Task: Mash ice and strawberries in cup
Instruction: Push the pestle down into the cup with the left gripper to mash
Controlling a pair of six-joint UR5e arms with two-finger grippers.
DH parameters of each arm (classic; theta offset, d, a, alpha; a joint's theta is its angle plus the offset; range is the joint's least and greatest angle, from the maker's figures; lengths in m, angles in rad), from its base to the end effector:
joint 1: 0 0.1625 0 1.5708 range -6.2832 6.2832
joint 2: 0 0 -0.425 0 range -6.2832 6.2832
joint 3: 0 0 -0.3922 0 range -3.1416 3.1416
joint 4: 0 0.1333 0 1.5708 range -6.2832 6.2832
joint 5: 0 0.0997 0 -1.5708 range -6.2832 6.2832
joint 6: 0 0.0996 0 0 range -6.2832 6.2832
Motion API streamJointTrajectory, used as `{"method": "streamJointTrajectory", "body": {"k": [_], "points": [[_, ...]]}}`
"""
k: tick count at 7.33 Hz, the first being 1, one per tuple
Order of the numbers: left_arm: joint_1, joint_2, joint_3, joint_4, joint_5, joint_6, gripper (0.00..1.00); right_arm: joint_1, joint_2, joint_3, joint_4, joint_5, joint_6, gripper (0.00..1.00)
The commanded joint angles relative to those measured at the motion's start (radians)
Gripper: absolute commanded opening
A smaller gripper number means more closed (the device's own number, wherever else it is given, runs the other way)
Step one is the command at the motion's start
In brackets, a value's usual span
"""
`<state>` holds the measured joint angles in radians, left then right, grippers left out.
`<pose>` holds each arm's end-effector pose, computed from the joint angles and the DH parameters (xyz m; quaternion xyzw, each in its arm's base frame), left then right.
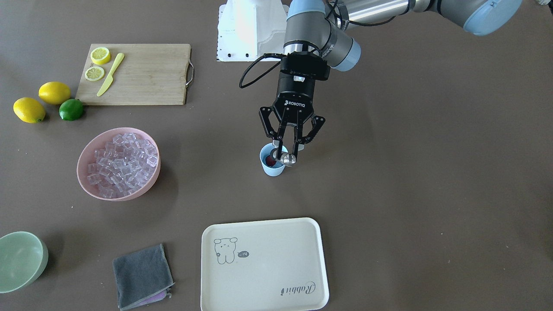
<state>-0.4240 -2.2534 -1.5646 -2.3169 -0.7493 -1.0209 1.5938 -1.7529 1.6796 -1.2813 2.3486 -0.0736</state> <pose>0.5129 -0.4578 0.1582 0.5474 0.3874 -0.2164 0.7096 0.0732 -0.4252 0.6571 0.1179 -0.3717 -0.0642 0.9186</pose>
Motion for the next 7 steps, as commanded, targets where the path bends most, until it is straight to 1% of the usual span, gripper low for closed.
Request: {"method": "streamJointTrajectory", "body": {"k": [1, 4, 5, 7], "points": [[0.014, 0.0, 0.046, -0.01, 0.013, -0.031, 0.27, 0.0, -0.002, 0.002, 0.0, 0.0, 0.0, 0.99], [0.05, 0.011, 0.052, -0.025, 0.015, -0.03, 0.27, 0.0, -0.003, -0.005, 0.002, -0.008, -0.002, 0.99], [0.05, 0.017, 0.04, -0.027, 0.013, -0.025, 0.27, 0.0, -0.005, -0.005, 0.002, -0.008, -0.002, 0.99], [0.024, -0.004, -0.043, -0.01, 0.005, 0.014, 0.27, 0.0, -0.007, -0.005, 0.002, -0.008, -0.002, 0.99]]}}
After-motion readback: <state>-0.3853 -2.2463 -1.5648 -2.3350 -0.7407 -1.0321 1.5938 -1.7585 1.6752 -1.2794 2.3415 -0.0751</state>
